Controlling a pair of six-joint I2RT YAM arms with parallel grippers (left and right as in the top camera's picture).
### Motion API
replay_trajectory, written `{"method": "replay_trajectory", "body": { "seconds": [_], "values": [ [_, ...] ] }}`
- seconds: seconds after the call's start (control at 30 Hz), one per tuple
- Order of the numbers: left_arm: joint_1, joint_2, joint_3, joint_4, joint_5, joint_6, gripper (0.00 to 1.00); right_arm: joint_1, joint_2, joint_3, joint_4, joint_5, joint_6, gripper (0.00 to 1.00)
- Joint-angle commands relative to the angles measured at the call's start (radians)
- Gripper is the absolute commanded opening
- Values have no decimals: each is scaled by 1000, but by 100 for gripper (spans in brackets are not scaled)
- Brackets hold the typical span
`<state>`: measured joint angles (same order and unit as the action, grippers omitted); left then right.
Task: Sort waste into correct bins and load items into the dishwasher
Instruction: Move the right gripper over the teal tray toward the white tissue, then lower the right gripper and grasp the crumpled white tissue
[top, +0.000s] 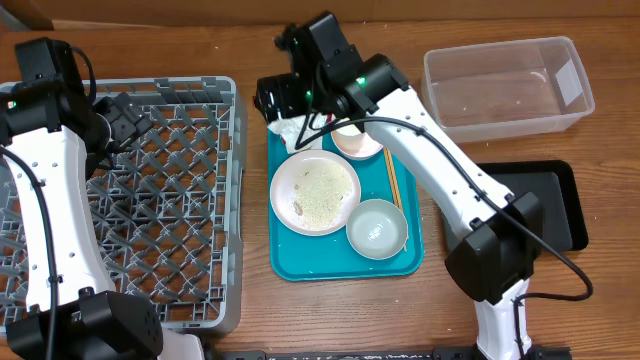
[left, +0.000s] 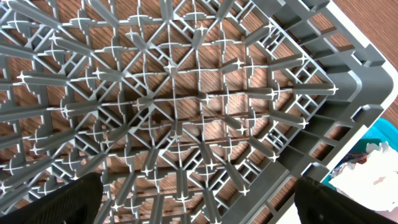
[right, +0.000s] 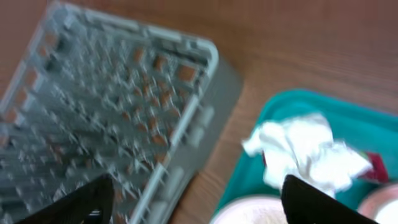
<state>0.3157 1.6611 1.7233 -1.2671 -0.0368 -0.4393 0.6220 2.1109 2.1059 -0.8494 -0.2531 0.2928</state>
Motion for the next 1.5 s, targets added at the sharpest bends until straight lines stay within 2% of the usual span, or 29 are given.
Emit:
{"method": "replay_trajectory", "body": {
  "seconds": [0.0,0.1,0.2,0.57,0.73,0.97,1.17,1.47],
  "values": [
    [-2,5,22,0,5,-10,100,1,-10,40,38,76,46,85],
    [-2,5,22,0,5,-10,100,2,24,39,38,178,175,75],
    [-2,5,22,1,5,-11,100,9,74,39,41,187,191,73],
    [-2,5,22,1,5,-10,100,68,253,39,69,254,219,72],
    [-2,5,22,0,5,-10,100,86,278,38,72,324,259,72],
    [-2,5,22,0,5,-10,100,112,292,31,91,409,306,65],
    [-2,5,22,0,5,-10,100,134,308,2,130,518,336,66],
    [-2,5,22,0,5,-11,100,136,338,1,150,526,345,66]
  ]
}}
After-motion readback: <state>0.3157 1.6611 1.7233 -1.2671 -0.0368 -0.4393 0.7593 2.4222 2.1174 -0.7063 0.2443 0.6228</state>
